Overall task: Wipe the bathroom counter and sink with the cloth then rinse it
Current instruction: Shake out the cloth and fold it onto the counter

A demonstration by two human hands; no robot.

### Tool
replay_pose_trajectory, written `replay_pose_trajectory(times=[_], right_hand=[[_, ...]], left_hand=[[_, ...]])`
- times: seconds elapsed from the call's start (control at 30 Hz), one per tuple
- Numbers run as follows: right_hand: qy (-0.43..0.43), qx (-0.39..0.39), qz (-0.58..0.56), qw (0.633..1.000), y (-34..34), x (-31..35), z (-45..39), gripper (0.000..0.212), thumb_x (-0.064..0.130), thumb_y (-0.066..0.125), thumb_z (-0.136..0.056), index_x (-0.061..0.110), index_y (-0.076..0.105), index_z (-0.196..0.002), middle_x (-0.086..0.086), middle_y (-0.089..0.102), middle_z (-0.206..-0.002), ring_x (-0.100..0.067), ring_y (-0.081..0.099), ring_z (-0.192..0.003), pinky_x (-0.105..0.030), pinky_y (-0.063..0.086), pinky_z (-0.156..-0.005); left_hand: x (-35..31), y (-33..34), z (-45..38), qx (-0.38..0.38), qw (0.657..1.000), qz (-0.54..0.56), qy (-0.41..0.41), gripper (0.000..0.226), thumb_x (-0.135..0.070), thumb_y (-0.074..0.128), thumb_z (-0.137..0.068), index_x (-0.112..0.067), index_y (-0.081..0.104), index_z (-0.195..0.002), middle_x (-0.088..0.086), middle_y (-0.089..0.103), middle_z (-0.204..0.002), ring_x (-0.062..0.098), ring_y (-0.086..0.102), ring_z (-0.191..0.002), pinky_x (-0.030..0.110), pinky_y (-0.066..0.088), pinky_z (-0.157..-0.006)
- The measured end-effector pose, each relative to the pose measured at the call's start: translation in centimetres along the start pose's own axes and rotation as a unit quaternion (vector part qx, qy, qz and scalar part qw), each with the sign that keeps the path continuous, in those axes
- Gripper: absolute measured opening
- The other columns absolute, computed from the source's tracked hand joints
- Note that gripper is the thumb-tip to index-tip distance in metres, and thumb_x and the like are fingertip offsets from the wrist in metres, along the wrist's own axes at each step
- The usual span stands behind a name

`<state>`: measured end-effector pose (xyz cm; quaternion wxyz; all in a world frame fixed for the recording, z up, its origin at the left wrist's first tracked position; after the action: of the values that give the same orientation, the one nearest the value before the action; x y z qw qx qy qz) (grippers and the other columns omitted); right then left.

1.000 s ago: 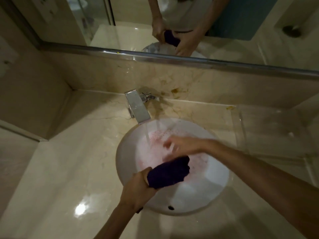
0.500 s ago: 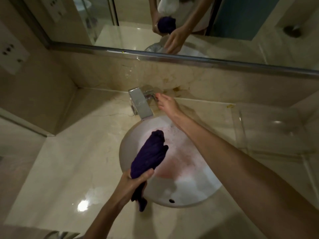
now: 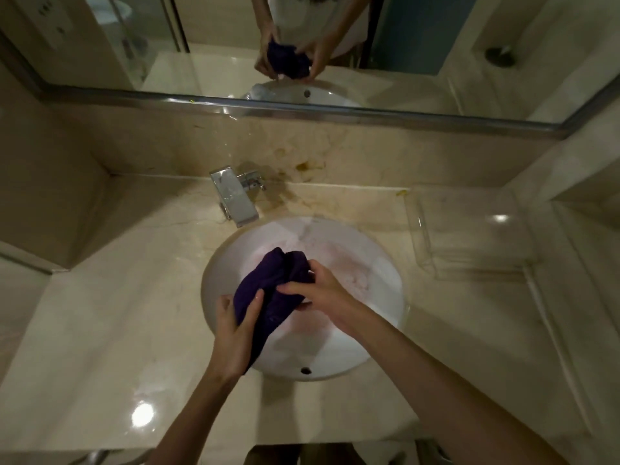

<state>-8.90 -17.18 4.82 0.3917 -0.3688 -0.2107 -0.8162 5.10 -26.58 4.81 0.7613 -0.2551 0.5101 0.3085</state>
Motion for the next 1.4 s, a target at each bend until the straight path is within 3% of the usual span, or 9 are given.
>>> replay_pose_trajectory(times=[0.13, 0.27, 0.4, 0.57, 0.73, 0.87, 0.93, 1.07, 1.4], right_hand=[[-0.047, -0.021, 0.017, 0.999, -0.9, 1.0, 1.2, 0.022, -0.003, 0.063, -0.092, 0.005, 0.062, -0.113, -0.006, 0.064, -0.099, -0.016, 0.064, -0.09, -0.029, 0.051, -0.08], [-0.032, -0.044, 0.037, 0.998, -2.3, 1.4, 2.2, 0.029, -0.004, 0.054, -0.09, 0.023, 0.062, -0.096, 0.005, 0.06, -0.086, -0.011, 0.058, -0.08, -0.023, 0.047, -0.069], [-0.023, -0.057, 0.051, 0.997, -3.2, 1.9, 3.4, 0.028, -0.008, 0.045, -0.087, 0.016, 0.057, -0.08, 0.001, 0.053, -0.072, -0.014, 0.051, -0.069, -0.027, 0.04, -0.063], [-0.061, -0.051, 0.126, 0.989, -5.1, 3.1, 5.1, 0.03, -0.003, 0.051, -0.092, 0.003, 0.07, -0.114, -0.005, 0.068, -0.093, -0.021, 0.063, -0.085, -0.032, 0.048, -0.075], [-0.15, -0.083, 0.283, 0.944, -8.5, 5.3, 6.9, 0.017, 0.012, 0.073, -0.097, 0.028, 0.072, -0.089, 0.008, 0.072, -0.087, -0.012, 0.069, -0.085, -0.036, 0.055, -0.082], [-0.144, -0.12, 0.295, 0.937, -11.3, 6.5, 8.1, 0.019, 0.014, 0.076, -0.095, 0.01, 0.078, -0.114, -0.01, 0.08, -0.107, -0.025, 0.076, -0.101, -0.046, 0.061, -0.097], [-0.137, -0.091, 0.286, 0.944, -12.3, 6.6, 9.4, 0.022, 0.011, 0.078, -0.093, 0.007, 0.076, -0.115, -0.012, 0.08, -0.11, -0.023, 0.077, -0.103, -0.04, 0.061, -0.099], [-0.144, -0.054, 0.219, 0.964, -14.8, 6.3, 12.7, 0.022, 0.004, 0.078, -0.09, 0.022, 0.076, -0.104, 0.001, 0.079, -0.101, -0.003, 0.075, -0.088, -0.016, 0.06, -0.084], [-0.147, -0.27, 0.148, 0.94, -26.0, -0.3, 15.8, 0.005, 0.014, 0.07, -0.099, 0.019, 0.073, -0.097, 0.005, 0.073, -0.089, 0.011, 0.066, -0.068, -0.007, 0.051, -0.069]], left_hand=[[-0.4, 0.2, 0.0, -0.035, 0.996, 0.086, 0.0, 0.02, -0.035, 0.058, -0.097, -0.023, 0.064, -0.113, 0.0, 0.073, -0.109, 0.02, 0.069, -0.105, 0.027, 0.058, -0.083], [-0.3, 0.7, -0.5, 0.05, 0.972, 0.206, -0.104, 0.037, -0.047, 0.052, -0.098, -0.022, 0.067, -0.121, 0.001, 0.073, -0.119, 0.021, 0.067, -0.115, 0.038, 0.052, -0.094], [-2.6, 1.0, -1.7, 0.085, 0.996, 0.017, -0.026, 0.086, -0.065, 0.088, -0.047, -0.017, 0.063, -0.114, -0.001, 0.074, -0.103, 0.009, 0.072, -0.093, 0.021, 0.057, -0.07], [-5.7, 1.7, -3.5, 0.055, 0.997, -0.057, 0.009, 0.021, -0.04, 0.082, -0.077, -0.021, 0.073, -0.081, -0.007, 0.074, -0.073, 0.008, 0.07, -0.075, 0.031, 0.055, -0.07], [-7.9, 1.4, -4.7, 0.121, 0.98, -0.135, 0.078, 0.047, -0.065, 0.076, -0.07, -0.023, 0.074, -0.091, 0.009, 0.074, -0.095, 0.028, 0.071, -0.093, 0.057, 0.052, -0.09], [-11.3, 3.7, -4.2, 0.211, 0.954, -0.139, 0.16, 0.002, -0.022, 0.076, -0.087, -0.023, 0.074, -0.088, -0.007, 0.073, -0.081, 0.006, 0.067, -0.078, 0.024, 0.054, -0.075], [-13.2, 5.0, -3.9, 0.242, 0.929, -0.186, 0.21, 0.021, -0.016, 0.077, -0.084, -0.032, 0.068, -0.074, -0.018, 0.065, -0.067, -0.003, 0.06, -0.066, 0.01, 0.045, -0.063], [-15.0, 7.6, -3.9, 0.316, 0.896, -0.222, 0.218, 0.02, -0.03, 0.08, -0.072, -0.014, 0.068, -0.078, -0.007, 0.065, -0.069, 0.002, 0.061, -0.065, 0.015, 0.05, -0.061], [-11.4, 21.3, -2.6, 0.375, 0.899, -0.195, 0.109, 0.026, -0.009, 0.082, -0.078, -0.003, 0.067, -0.099, 0.009, 0.069, -0.089, 0.017, 0.068, -0.08, 0.024, 0.056, -0.063]])
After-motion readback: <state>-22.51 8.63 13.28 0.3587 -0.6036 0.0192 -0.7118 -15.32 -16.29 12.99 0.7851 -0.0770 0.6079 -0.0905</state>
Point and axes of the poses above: each hand's wrist, its own z-axis away from the middle knuckle, its own y-axis out of the palm, x = y × z, the point moved 6 cm from there along -z, towards the middle knuckle
